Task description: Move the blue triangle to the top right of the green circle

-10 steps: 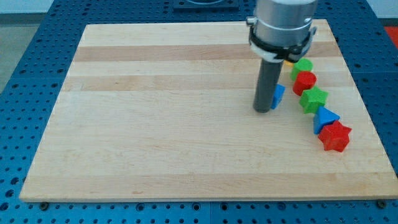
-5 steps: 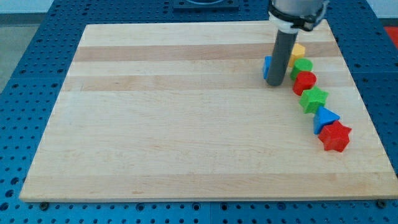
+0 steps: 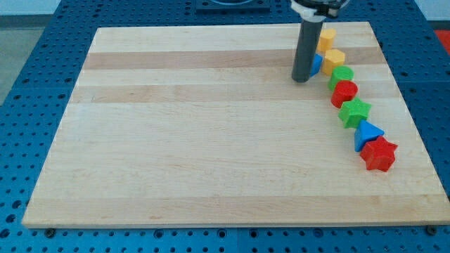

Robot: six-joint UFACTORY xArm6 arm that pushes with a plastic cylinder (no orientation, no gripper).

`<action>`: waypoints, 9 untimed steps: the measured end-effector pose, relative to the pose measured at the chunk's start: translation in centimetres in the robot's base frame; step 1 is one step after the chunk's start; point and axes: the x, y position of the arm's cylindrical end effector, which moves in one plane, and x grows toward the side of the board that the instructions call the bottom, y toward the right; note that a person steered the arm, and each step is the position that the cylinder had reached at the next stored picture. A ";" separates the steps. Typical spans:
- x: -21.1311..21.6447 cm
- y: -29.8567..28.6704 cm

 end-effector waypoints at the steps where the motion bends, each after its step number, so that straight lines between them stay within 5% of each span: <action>1: -1.9 0.9; 3: -4.0 -1.1; 5: -5.2 4.4; 7: -8.5 -3.4; 9: -13.3 2.6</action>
